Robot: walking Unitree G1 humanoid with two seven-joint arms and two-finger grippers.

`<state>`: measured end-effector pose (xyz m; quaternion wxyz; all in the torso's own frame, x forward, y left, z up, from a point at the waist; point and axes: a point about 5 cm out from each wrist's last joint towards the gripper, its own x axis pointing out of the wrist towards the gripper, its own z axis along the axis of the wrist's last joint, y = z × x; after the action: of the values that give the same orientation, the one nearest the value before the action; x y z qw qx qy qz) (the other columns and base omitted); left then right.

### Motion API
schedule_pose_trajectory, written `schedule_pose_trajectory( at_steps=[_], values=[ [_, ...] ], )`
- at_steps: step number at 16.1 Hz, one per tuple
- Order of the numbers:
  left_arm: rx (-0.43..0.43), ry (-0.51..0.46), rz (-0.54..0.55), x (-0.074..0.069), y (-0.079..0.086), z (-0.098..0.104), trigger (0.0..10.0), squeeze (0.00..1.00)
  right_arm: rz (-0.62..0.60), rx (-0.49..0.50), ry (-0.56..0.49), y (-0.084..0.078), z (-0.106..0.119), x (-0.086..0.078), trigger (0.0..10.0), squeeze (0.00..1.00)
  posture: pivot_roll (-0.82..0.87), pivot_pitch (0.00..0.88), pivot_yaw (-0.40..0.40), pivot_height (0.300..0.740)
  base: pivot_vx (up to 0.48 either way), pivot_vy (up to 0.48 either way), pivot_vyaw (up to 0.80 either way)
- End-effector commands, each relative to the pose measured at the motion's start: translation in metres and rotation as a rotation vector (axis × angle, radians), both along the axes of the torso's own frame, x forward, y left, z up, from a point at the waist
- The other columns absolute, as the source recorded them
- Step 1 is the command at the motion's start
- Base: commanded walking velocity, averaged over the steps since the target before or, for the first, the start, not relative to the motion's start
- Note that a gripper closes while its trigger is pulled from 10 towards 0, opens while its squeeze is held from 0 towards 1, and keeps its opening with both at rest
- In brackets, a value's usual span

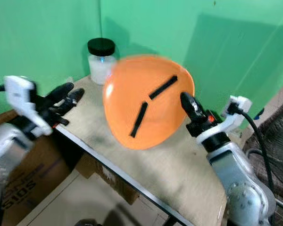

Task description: Setting the table

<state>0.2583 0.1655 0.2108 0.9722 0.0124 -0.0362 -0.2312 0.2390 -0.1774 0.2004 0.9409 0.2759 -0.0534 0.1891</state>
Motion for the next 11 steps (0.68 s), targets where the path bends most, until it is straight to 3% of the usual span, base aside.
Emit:
schedule_pose_trajectory(
  at_steps=[1, 2, 4, 7, 11],
  values=[
    [0.085, -0.075, 0.068, 0.0, -0.008, 0.0, 10.0, 0.0, -0.092, -0.119, -0.083, 0.002, 0.011, -0.005, 10.0, 0.0, 0.08, 0.0, -0.058, 0.74, 0.0, 0.0, 0.0],
    [0.057, -0.088, 0.099, 0.001, -0.008, 0.0, 10.0, 0.0, -0.119, -0.131, -0.093, 0.003, 0.012, -0.005, 10.0, 0.0, 0.08, 0.0, -0.055, 0.74, 0.0, 0.0, 0.0],
    [0.036, -0.113, 0.174, 0.005, -0.01, 0.0, 10.0, 0.0, -0.21, -0.251, -0.137, 0.007, 0.015, -0.007, 10.0, 0.0, 0.06, 0.0, -0.05, 0.74, 0.0, 0.0, 0.0],
    [0.064, -0.146, 0.142, 0.006, -0.025, 0.0, 10.0, 0.0, -0.292, -0.365, -0.161, 0.019, 0.011, -0.003, 10.0, 0.0, 0.07, 0.0, -0.065, 0.74, 0.0, 0.0, 0.0],
    [0.105, -0.111, 0.145, 0.002, -0.024, -0.013, 10.0, 0.0, -0.352, -0.448, -0.148, 0.026, 0.005, 0.002, 10.0, 0.0, 0.08, 0.0, -0.075, 0.74, -0.063, 0.0, 0.0]
  ],
)
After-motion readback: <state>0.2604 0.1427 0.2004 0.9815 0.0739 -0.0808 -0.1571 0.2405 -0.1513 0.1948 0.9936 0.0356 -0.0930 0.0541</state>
